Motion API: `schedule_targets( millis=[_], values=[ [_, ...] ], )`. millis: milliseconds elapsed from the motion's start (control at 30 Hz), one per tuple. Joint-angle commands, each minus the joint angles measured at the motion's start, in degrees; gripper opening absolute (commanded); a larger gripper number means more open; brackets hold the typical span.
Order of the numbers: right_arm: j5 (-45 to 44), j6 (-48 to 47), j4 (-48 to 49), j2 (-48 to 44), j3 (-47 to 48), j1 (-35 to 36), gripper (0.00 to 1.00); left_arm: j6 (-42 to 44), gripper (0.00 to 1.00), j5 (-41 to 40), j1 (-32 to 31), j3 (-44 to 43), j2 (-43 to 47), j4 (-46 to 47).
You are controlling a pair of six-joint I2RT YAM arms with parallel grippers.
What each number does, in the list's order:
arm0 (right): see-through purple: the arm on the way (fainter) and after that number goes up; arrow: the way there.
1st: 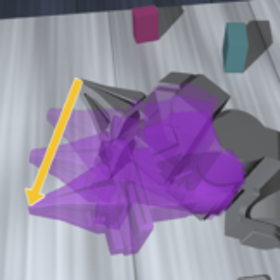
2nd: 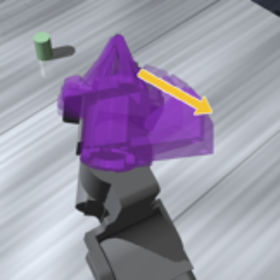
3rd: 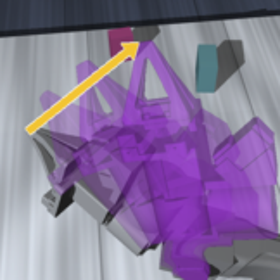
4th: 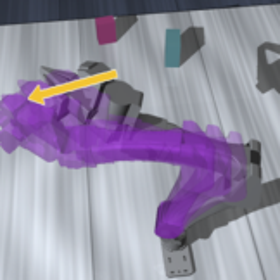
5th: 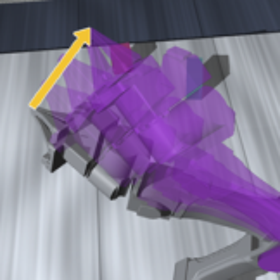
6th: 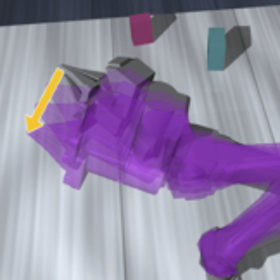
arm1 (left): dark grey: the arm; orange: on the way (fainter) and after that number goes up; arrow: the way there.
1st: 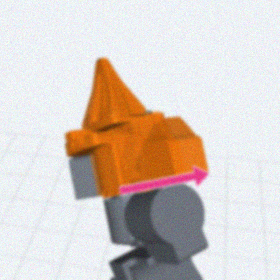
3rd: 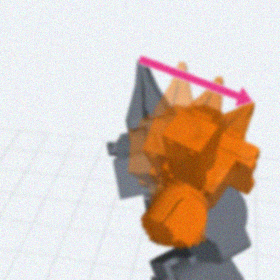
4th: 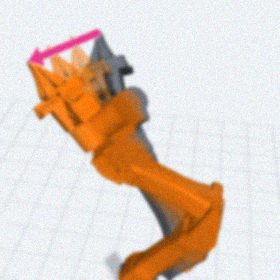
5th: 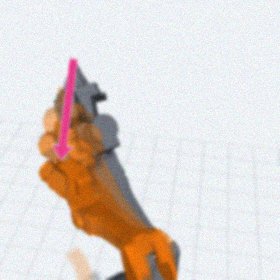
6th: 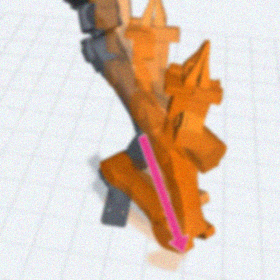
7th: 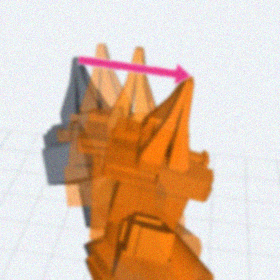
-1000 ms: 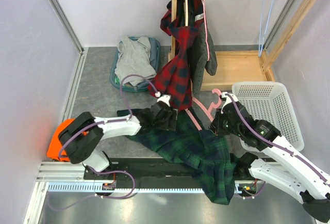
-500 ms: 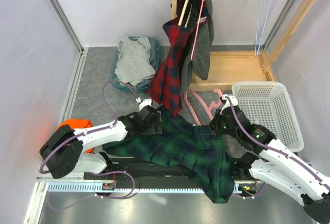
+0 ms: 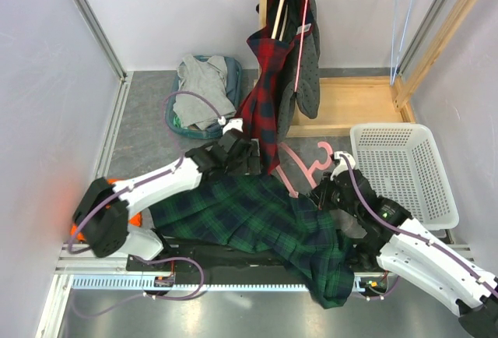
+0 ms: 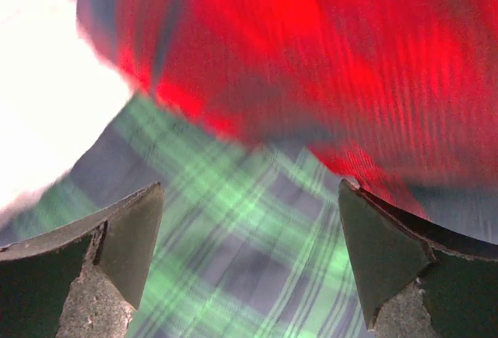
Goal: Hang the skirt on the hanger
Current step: Adjust the skirt at the center of the board, then hang the skirt on the hanger.
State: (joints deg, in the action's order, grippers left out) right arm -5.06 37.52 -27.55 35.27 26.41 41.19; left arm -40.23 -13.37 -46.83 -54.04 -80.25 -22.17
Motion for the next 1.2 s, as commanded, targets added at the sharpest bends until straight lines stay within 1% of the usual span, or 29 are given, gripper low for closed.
schedule_targets(
  millis=[0,233,333,600,833,900,933,1033,1067,1133,1167],
  values=[
    [2.8,-0.2,2.9,-3.1,-1.7,0.0,0.00,3.0,0.99,0.4,2.4,-5.6,-10.4,1.3],
    [3.9,-1.0,2.9,-5.6,-2.9,0.1,0.00,4.9,0.99,-1.3,4.4,-13.2,-22.6,1.3],
    [4.3,-1.0,2.7,-6.4,-3.2,0.1,0.00,5.3,0.97,-2.8,4.5,-14.9,-24.7,1.4],
    [4.4,-1.3,2.7,-6.2,-3.2,0.0,0.00,5.1,0.96,-4.8,5.3,-15.1,-25.0,3.4],
    [4.9,-1.6,3.0,-5.6,-3.5,0.1,0.00,5.4,0.99,-5.4,5.5,-15.3,-23.8,5.6],
    [5.0,-1.7,3.0,-5.6,-3.4,0.0,0.00,5.7,0.99,-4.9,5.5,-15.9,-24.6,5.8],
    [5.0,-1.7,3.0,-5.6,-3.4,0.1,0.00,5.9,0.98,-4.7,5.5,-16.2,-25.0,5.8],
    [5.0,-1.5,2.9,-5.8,-3.2,0.1,0.00,6.1,0.77,-4.0,5.7,-16.6,-26.4,5.4],
    [5.0,-1.6,2.8,-5.8,-3.1,0.1,0.00,6.1,0.63,-4.1,5.7,-16.6,-26.6,5.1],
    [5.0,-1.4,2.7,-5.9,-2.9,0.1,0.00,6.0,0.48,-4.0,5.8,-16.3,-26.8,4.7],
    [5.0,-1.3,2.6,-6.0,-2.9,0.0,0.00,6.0,0.38,-4.0,5.8,-16.3,-26.8,4.1]
  ],
)
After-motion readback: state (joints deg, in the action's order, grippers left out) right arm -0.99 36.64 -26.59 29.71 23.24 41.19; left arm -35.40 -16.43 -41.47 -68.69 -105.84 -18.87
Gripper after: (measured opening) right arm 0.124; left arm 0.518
